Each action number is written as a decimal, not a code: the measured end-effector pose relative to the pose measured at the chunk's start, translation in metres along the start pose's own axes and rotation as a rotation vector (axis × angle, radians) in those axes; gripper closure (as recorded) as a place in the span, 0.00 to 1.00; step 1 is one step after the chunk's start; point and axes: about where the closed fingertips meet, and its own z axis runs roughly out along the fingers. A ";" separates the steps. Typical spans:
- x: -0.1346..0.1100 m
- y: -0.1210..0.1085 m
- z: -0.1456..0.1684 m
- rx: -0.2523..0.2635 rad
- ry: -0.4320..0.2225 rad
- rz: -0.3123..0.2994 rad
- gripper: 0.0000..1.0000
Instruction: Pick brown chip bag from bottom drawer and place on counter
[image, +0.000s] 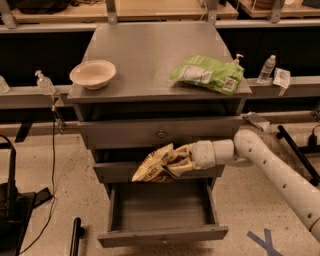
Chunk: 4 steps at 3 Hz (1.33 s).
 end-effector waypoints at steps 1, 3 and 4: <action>-0.056 -0.024 -0.009 -0.041 -0.033 -0.039 1.00; -0.135 -0.031 -0.012 -0.061 -0.070 -0.109 1.00; -0.167 -0.036 -0.014 -0.071 -0.080 -0.159 1.00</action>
Offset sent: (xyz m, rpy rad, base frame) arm -0.0101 0.0115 0.1486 0.0347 -0.0949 0.1070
